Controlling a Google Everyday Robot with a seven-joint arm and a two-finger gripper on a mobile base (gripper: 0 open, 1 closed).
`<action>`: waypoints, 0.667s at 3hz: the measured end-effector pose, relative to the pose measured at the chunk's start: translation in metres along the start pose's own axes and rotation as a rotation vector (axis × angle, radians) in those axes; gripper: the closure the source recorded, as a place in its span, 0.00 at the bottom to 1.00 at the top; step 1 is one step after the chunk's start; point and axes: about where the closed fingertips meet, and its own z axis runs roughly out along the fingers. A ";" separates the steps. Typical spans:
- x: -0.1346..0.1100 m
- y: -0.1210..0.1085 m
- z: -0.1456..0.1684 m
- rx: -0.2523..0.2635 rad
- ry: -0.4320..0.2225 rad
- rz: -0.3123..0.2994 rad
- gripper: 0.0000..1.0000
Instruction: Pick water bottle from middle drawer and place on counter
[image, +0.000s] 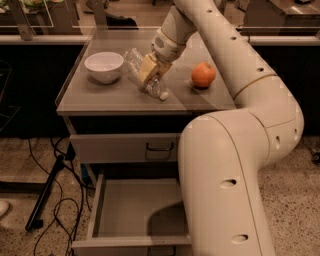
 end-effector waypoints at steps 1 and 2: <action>0.000 0.000 0.000 0.000 0.000 0.000 0.59; 0.000 0.000 0.000 0.000 0.000 0.000 0.35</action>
Offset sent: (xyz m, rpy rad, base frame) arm 0.0000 0.0000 0.0000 0.0000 0.0000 0.0000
